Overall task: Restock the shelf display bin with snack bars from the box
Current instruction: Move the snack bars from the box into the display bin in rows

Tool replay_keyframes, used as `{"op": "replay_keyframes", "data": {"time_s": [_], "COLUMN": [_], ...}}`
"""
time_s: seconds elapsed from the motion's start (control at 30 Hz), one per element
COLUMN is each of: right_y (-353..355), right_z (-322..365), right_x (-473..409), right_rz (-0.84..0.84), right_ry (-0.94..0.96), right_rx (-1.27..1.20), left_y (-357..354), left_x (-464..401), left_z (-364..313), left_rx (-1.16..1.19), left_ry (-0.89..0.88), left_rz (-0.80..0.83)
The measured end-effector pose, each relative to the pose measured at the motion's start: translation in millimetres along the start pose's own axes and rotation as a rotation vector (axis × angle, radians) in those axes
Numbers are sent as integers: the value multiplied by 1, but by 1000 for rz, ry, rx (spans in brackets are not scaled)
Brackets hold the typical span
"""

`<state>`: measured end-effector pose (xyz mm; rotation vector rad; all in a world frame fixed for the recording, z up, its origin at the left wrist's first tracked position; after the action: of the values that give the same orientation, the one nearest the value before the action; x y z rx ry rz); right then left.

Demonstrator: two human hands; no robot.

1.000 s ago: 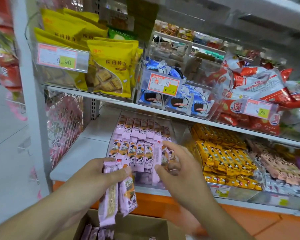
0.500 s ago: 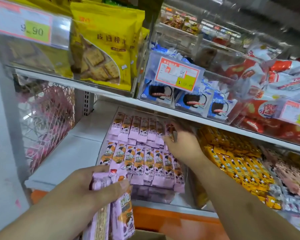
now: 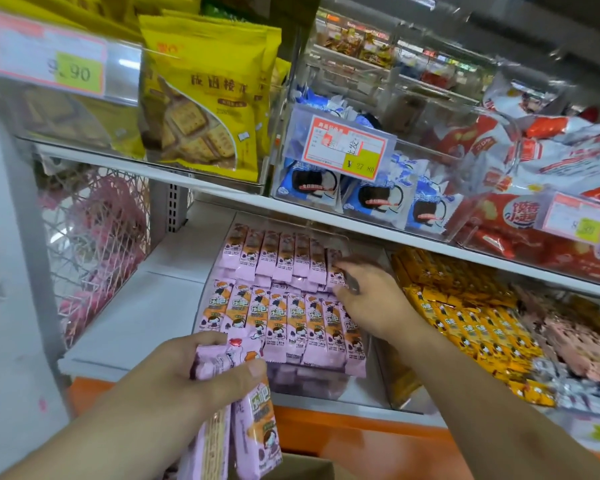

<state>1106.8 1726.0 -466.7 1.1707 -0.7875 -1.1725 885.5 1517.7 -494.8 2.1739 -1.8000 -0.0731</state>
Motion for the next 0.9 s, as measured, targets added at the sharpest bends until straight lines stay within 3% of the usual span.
{"op": "replay_keyframes", "data": {"time_s": [0.2,0.33,0.43,0.53,0.63,0.8,0.9], "right_y": [-13,0,13,7,1,12,21], "right_z": [1,12,39,78,102,102,101], "right_x": [-11,12,66,131,170,184,190], "right_rz": [115,49,52,286,391,268,174], "right_ry": [-65,-38,36,27,18,-50,-48], "right_rx": [-41,-73,-321,-682,-761,-757,-724], "left_y": [-4,-18,-14,-10,-7,-4,-9], "left_x": [-7,-3,-1,3,8,20,23], "left_z": [4,-2,-3,-8,-13,-22,-19], "left_rx": [95,255,317,357,401,447,356], "left_ry": [-20,-32,-40,-56,-83,-114,-118], "left_rz": [4,175,166,135,114,80,131]}}
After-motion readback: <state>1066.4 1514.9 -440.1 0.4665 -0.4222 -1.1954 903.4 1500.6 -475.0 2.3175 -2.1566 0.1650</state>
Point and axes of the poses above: each hand's wrist, its own x-axis away from the middle knuckle, its own y-axis out of the back of the hand, z = x × y, the point moved 10 cm from there along -x, towards the middle knuckle, and after that the axes turned 6 degrees about -y, right-handed, at the moved point
